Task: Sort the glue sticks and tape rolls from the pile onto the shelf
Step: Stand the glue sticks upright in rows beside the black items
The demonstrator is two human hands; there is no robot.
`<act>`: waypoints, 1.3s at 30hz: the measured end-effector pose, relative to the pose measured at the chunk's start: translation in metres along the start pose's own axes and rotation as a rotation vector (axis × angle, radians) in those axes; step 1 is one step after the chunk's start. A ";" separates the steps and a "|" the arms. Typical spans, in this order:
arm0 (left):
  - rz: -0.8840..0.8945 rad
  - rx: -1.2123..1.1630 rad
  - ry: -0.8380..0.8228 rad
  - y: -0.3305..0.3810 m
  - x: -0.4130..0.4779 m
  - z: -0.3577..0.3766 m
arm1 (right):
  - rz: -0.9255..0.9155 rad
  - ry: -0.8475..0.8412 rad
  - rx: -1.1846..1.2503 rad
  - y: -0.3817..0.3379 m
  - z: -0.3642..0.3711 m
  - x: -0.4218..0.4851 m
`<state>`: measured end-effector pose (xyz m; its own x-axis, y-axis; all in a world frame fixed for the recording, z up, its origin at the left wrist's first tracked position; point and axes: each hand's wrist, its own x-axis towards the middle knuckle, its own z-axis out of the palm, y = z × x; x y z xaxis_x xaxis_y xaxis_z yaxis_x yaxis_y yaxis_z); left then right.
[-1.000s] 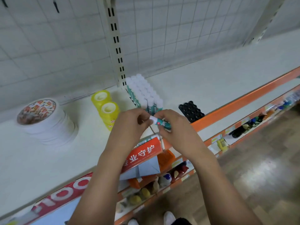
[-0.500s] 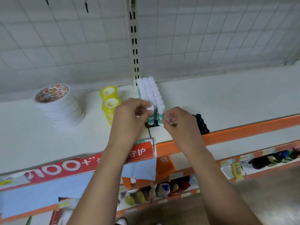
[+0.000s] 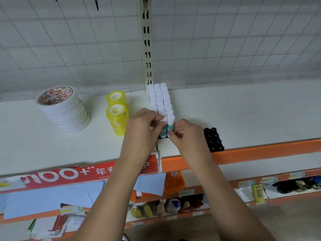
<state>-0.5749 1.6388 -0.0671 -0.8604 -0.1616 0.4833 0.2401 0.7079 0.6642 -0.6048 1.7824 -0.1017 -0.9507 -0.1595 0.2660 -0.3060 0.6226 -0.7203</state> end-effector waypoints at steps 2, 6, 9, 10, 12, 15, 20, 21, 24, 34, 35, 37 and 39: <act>0.010 0.015 0.022 0.001 -0.002 0.002 | 0.002 0.004 -0.004 0.001 0.001 -0.001; 0.010 -0.006 0.068 0.003 -0.008 0.005 | 0.006 0.015 0.006 -0.001 0.003 -0.003; -0.012 -0.014 0.060 0.002 -0.008 0.003 | 0.002 -0.012 -0.015 -0.003 0.000 -0.003; -0.024 -0.004 0.042 0.003 -0.008 0.002 | 0.002 -0.038 -0.025 -0.002 -0.002 -0.003; -0.052 0.019 0.017 0.003 -0.008 -0.002 | 0.009 -0.075 -0.047 -0.001 -0.010 -0.003; -0.073 0.042 0.006 -0.002 -0.014 -0.015 | 0.018 -0.049 -0.088 -0.002 -0.018 -0.008; -0.211 0.338 -0.263 -0.021 -0.031 -0.044 | -0.018 -0.128 -0.027 -0.011 -0.016 -0.022; -0.233 0.376 -0.288 -0.023 -0.033 -0.046 | -0.039 -0.169 -0.009 -0.014 -0.014 -0.025; -0.243 0.452 -0.286 -0.022 -0.036 -0.044 | -0.088 -0.264 -0.002 -0.020 -0.011 -0.031; -0.305 0.333 -0.351 -0.031 -0.042 -0.055 | -0.128 -0.276 -0.052 -0.022 0.000 -0.031; -0.306 0.321 -0.357 -0.031 -0.042 -0.055 | -0.121 -0.276 -0.058 -0.022 0.001 -0.030; -0.304 0.266 -0.384 -0.031 -0.041 -0.055 | -0.106 -0.291 -0.066 -0.022 0.005 -0.029; -0.294 0.221 -0.401 -0.030 -0.040 -0.054 | -0.089 -0.285 -0.070 -0.021 0.009 -0.028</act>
<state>-0.5235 1.5873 -0.0752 -0.9915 -0.1296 0.0111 -0.0990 0.8071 0.5821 -0.5721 1.7668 -0.1003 -0.8992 -0.4181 0.1292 -0.3942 0.6458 -0.6539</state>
